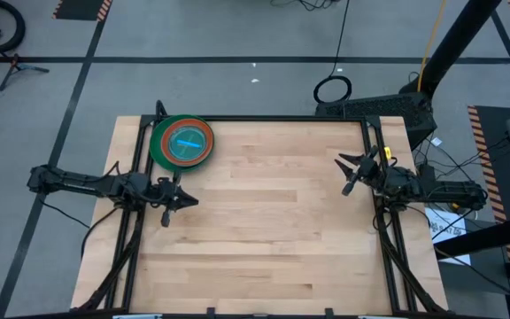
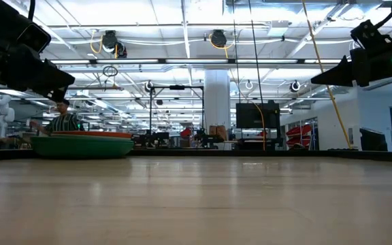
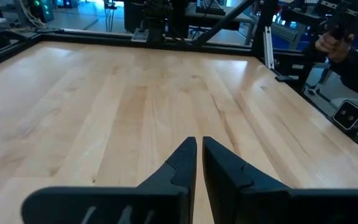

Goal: Stack plastic plates
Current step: Return to Home Position

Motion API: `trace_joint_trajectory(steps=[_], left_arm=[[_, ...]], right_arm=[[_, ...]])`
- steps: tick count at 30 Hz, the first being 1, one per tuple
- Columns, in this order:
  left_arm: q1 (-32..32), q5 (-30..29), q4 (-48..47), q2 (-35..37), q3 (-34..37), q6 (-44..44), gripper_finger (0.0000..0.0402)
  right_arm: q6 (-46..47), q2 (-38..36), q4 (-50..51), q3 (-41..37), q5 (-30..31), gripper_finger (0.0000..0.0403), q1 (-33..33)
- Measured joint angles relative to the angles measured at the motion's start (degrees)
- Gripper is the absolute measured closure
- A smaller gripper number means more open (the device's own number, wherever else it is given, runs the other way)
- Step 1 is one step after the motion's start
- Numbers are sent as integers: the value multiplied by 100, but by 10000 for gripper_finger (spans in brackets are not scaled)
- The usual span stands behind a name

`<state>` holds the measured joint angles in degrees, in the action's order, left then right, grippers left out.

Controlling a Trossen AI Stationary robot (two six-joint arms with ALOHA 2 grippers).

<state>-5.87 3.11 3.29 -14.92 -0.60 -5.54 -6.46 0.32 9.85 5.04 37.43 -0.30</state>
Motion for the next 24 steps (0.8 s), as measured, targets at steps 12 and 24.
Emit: trace_joint_trajectory(steps=[12, 24], left_arm=[[0, -13, 0, 0, 0, 33, 369], [0, -580, -156, -2, -2, -79, 369]], right_arm=[[2, 0, 4, -7, 0, 305, 0], [-24, 0, 8, -7, 4, 305, -2]])
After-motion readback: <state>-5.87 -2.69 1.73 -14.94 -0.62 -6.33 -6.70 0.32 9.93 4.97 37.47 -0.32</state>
